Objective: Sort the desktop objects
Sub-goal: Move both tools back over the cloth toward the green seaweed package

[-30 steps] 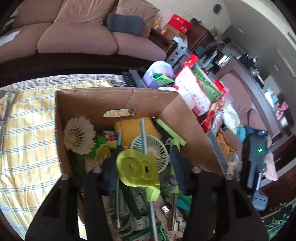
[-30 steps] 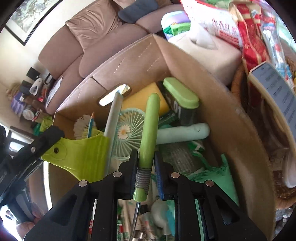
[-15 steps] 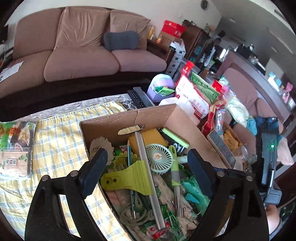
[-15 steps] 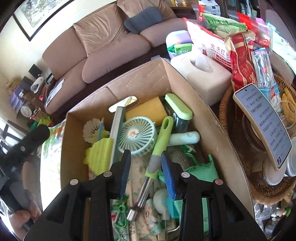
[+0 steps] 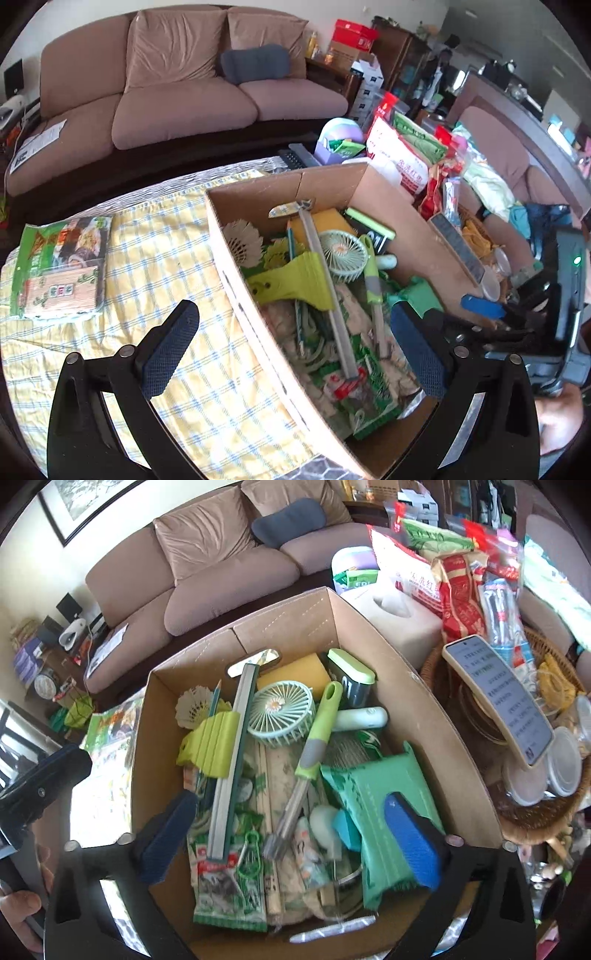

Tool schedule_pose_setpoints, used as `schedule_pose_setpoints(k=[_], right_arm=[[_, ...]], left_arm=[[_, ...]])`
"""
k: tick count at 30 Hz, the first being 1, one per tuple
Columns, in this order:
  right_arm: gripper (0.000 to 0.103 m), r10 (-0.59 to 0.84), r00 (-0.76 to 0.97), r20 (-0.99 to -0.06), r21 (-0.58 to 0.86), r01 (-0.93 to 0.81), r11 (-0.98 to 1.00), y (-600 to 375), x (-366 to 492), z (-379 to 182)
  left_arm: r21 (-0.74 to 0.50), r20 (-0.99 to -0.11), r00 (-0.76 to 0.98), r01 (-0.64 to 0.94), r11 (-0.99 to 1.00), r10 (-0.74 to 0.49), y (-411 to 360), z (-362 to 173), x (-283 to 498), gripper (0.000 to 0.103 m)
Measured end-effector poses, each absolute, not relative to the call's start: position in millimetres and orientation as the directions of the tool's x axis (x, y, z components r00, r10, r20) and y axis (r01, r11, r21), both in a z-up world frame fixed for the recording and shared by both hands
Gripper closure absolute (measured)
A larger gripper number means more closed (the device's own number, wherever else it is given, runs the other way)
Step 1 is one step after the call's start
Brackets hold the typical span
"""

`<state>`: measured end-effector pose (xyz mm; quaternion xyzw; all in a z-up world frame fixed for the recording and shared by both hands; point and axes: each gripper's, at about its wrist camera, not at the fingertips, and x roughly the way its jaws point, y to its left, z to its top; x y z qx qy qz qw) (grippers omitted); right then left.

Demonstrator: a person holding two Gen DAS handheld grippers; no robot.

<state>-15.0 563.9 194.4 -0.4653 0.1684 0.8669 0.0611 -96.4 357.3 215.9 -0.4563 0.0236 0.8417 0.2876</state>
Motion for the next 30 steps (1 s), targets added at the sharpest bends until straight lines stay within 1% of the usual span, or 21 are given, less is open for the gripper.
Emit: schedule_pose_setpoints(k=[3, 13, 23, 30], right_arm=[[0.000, -0.032, -0.580, -0.814, 0.214, -0.248, -0.945, 553.0, -3.1, 204.5], [0.000, 0.013, -0.619, -0.785, 0.136, -0.194, -0.972, 492.8, 29.9, 235.2], [0.000, 0.009, -0.654, -0.757, 0.079, -0.105, -0.991, 409.4, 47.8, 265.8], [0.000, -0.021, -0.658, -0.753, 0.063, -0.040, -0.997, 352.7, 42.5, 271.2]], left_arm=[[-0.188, -0.793, -0.426, -0.510, -0.840, 0.436, 340.5, 217.8, -83.6, 0.000], [-0.169, -0.785, -0.473, -0.457, -0.873, 0.400, 258.7, 232.6, -50.0, 0.000], [-0.176, -0.768, -0.510, -0.415, -0.893, 0.388, 171.6, 250.9, -21.9, 0.000], [-0.194, -0.753, -0.548, -0.344, -0.919, 0.365, 92.3, 257.7, -20.0, 0.000]])
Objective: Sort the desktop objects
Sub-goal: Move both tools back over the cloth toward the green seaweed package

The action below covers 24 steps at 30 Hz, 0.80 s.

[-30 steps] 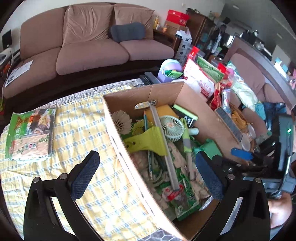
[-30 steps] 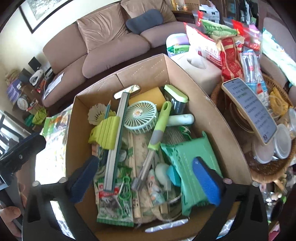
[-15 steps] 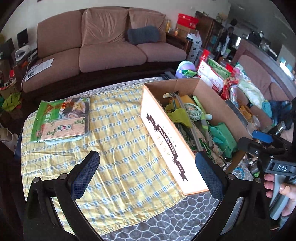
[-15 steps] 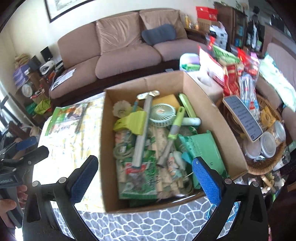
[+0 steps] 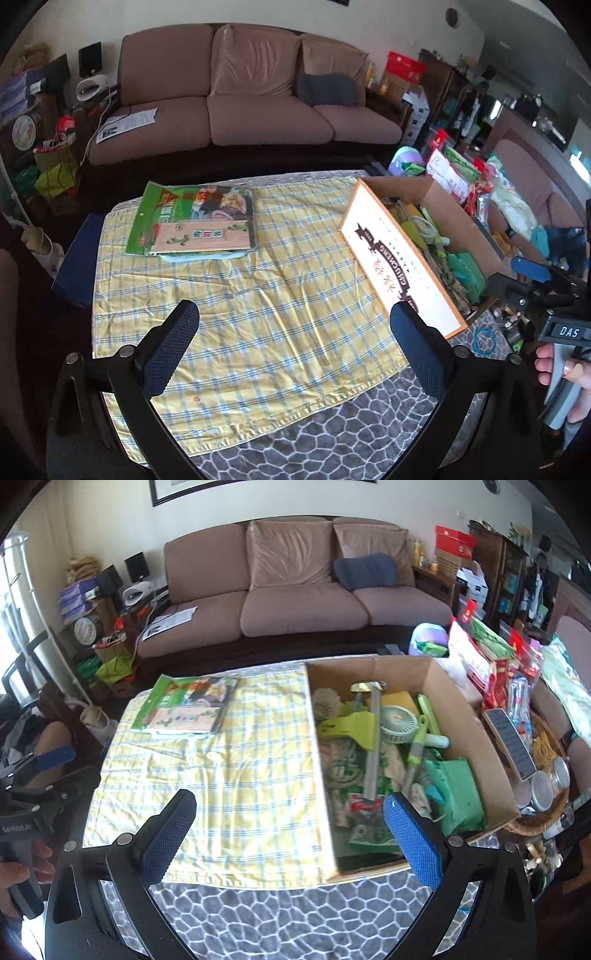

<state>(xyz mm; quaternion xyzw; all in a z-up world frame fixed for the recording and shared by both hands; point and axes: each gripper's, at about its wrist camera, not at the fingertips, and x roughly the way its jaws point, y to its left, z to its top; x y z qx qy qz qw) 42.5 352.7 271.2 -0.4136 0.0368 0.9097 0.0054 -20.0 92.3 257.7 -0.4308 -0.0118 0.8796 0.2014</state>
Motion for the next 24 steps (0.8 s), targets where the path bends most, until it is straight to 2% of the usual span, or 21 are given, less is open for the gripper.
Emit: schedule_pose_setpoints(k=[12, 24], right_arm=[[0.000, -0.138, -0.626, -0.767, 0.104, 0.091, -0.990, 251.3, -23.9, 237.2], [0.000, -0.243, -0.582, -0.776, 0.213, 0.122, -0.969, 218.2, -133.5, 158.5]], left_arm=[[-0.212, -0.777, -0.563, -0.186, -0.959, 0.281, -44.6, 218.0, -67.2, 0.000], [-0.237, -0.842, -0.476, -0.093, -0.967, 0.253, -106.4, 108.3, -166.6, 0.000]])
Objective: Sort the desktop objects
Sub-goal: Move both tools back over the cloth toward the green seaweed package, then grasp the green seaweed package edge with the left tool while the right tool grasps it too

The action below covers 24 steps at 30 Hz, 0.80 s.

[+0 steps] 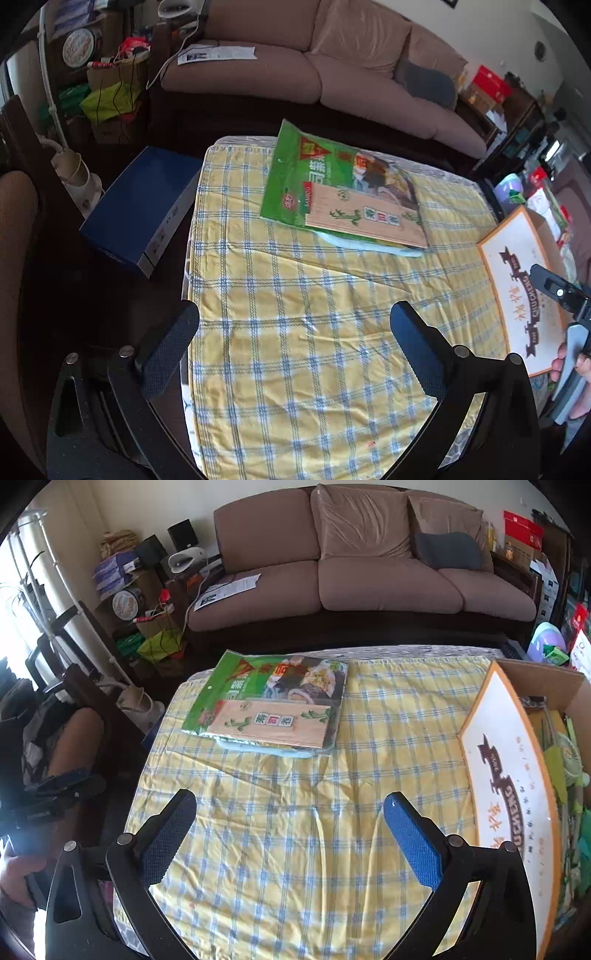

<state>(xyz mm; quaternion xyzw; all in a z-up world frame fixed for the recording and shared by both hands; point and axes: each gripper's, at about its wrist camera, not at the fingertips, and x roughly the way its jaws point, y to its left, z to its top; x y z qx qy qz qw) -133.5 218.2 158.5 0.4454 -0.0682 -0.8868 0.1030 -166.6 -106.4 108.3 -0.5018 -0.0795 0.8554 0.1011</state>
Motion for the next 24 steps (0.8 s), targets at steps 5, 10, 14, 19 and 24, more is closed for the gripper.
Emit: schedule_pose_setpoints(k=[5, 10, 14, 19, 24], right_arm=[[0.000, -0.270, -0.568, -0.777, 0.260, 0.101, -0.960, 223.1, -182.0, 118.6], [0.007, -0.296, -0.559, -0.775, 0.309, 0.073, -0.948, 232.6, -226.5, 86.7], [0.018, -0.313, -0.551, -0.774, 0.350, 0.040, -0.936, 242.7, -254.8, 67.9], [0.023, -0.331, -0.545, -0.770, 0.381, 0.023, -0.924, 248.9, -273.7, 54.2], [0.030, -0.345, -0.516, -0.784, 0.396, 0.012, -0.918, 246.5, -282.5, 38.8]], left_arm=[[-0.238, -0.852, -0.455, -0.103, -0.966, 0.258, -107.1, 72.4, -218.6, 0.000], [-0.190, -0.864, -0.455, -0.101, -0.977, 0.215, -104.6, 47.9, -272.6, 0.000], [-0.225, -0.854, -0.456, -0.106, -0.968, 0.249, -99.7, 36.5, -304.3, 0.007], [-0.246, -0.857, -0.439, -0.109, -0.963, 0.269, -92.0, 23.8, -326.1, 0.008], [-0.249, -0.870, -0.412, -0.106, -0.963, 0.271, -83.1, 8.1, -335.7, 0.029]])
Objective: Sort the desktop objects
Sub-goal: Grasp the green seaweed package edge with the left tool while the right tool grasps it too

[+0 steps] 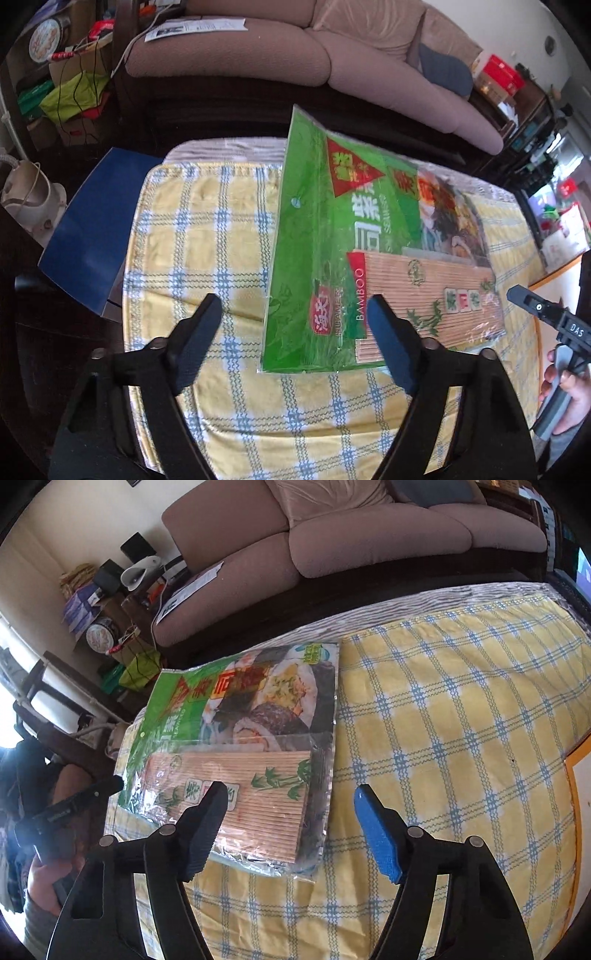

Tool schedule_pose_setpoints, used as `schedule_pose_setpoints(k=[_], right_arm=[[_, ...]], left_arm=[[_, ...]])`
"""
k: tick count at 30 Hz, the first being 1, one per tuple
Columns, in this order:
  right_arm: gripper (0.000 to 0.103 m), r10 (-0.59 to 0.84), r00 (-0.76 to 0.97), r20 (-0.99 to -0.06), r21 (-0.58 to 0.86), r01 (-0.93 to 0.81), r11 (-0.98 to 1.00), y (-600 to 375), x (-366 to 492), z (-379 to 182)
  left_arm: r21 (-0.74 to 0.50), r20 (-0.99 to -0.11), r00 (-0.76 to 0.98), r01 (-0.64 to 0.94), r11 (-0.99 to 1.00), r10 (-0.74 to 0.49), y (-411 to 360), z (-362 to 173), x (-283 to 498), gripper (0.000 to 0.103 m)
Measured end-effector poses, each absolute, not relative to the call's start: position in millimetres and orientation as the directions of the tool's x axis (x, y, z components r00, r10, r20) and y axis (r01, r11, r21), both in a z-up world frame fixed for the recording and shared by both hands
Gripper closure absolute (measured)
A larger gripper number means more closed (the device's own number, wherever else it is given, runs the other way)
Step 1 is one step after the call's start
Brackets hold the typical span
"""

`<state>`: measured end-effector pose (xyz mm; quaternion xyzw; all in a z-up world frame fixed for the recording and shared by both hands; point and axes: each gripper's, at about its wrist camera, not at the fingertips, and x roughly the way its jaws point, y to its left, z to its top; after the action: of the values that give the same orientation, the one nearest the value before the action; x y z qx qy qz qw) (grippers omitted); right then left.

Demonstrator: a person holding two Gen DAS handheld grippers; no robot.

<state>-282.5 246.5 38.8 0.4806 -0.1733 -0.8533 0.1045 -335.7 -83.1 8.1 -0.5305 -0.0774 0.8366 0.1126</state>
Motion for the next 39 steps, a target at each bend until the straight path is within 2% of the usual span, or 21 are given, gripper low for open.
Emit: schedule_pose_setpoints(k=[2, 4, 5, 6, 9, 11, 13, 17, 19, 25, 29, 30, 34, 36, 38, 39], right_arm=[[0.031, -0.355, -0.501, -0.789, 0.408, 0.004, -0.913, 245.9, -284.9, 31.8], [0.047, -0.395, -0.491, -0.776, 0.451, 0.005, -0.892, 245.7, -286.2, 26.7], [0.047, -0.400, -0.494, -0.772, 0.458, 0.005, -0.889, 244.8, -285.6, 25.9], [0.048, -0.403, -0.495, -0.770, 0.458, 0.012, -0.889, 243.5, -285.2, 26.2], [0.059, -0.413, -0.492, -0.767, 0.462, 0.024, -0.887, 242.9, -284.4, 27.1], [0.059, -0.437, -0.496, -0.751, 0.491, 0.023, -0.871, 247.1, -282.8, 29.0], [0.059, -0.487, -0.495, -0.719, 0.552, 0.019, -0.834, 253.8, -279.3, 30.3], [0.062, -0.506, -0.457, -0.731, 0.546, 0.053, -0.836, 245.9, -264.3, 36.0], [0.068, -0.514, -0.441, -0.736, 0.543, 0.068, -0.837, 242.0, -251.6, 36.9], [0.071, -0.583, -0.357, -0.730, 0.580, 0.128, -0.804, 222.8, -188.8, 40.4], [0.077, -0.627, -0.277, -0.728, 0.592, 0.207, -0.779, 191.0, -138.1, 45.3], [0.077, -0.632, -0.262, -0.729, 0.590, 0.225, -0.775, 184.6, -128.2, 47.7], [0.077, -0.556, -0.295, -0.777, 0.488, 0.275, -0.828, 178.7, -104.6, 66.1], [0.076, -0.509, -0.353, -0.785, 0.444, 0.252, -0.860, 192.7, -111.0, 76.6], [0.068, -0.473, -0.403, -0.784, 0.426, 0.206, -0.881, 209.3, -124.3, 83.3], [0.060, -0.464, -0.419, -0.780, 0.430, 0.180, -0.885, 219.0, -130.4, 83.1]], left_arm=[[-0.247, -0.875, -0.404, -0.105, -0.963, 0.269, -79.1, 1.8, -335.4, 0.029], [-0.250, -0.867, -0.414, -0.119, -0.961, 0.277, -74.6, 2.0, -333.2, 0.029], [-0.260, -0.864, -0.412, -0.125, -0.958, 0.288, -73.1, 1.8, -333.2, 0.030], [-0.271, -0.862, -0.407, -0.133, -0.953, 0.302, -72.2, 1.9, -334.9, 0.036], [-0.267, -0.861, -0.408, -0.148, -0.952, 0.305, -69.5, 4.9, -332.9, 0.038], [-0.283, -0.850, -0.416, -0.156, -0.946, 0.323, -72.5, 9.6, -330.6, 0.045], [-0.320, -0.833, -0.416, -0.176, -0.931, 0.364, -74.4, 15.8, -326.4, 0.059], [-0.306, -0.841, -0.398, -0.210, -0.929, 0.367, -68.4, 24.1, -311.4, 0.060], [-0.313, -0.846, -0.379, -0.214, -0.925, 0.374, -66.6, 27.0, -301.4, 0.067], [-0.350, -0.847, -0.308, -0.291, -0.890, 0.434, -51.0, 38.1, -242.1, 0.068], [-0.387, -0.841, -0.294, -0.256, -0.886, 0.453, -46.2, 39.1, -196.3, 0.068], [-0.414, -0.834, -0.296, -0.226, -0.882, 0.467, -48.3, 38.2, -185.7, 0.065], [-0.511, -0.792, -0.332, -0.098, -0.854, 0.512, -63.8, 29.1, -157.2, 0.040], [-0.579, -0.758, -0.341, -0.040, -0.815, 0.555, -69.8, 21.1, -153.5, 0.038], [-0.634, -0.723, -0.358, 0.003, -0.773, 0.591, -69.5, 15.2, -150.9, 0.034], [-0.652, -0.708, -0.373, 0.017, -0.758, 0.600, -67.1, 12.3, -150.6, 0.033]])
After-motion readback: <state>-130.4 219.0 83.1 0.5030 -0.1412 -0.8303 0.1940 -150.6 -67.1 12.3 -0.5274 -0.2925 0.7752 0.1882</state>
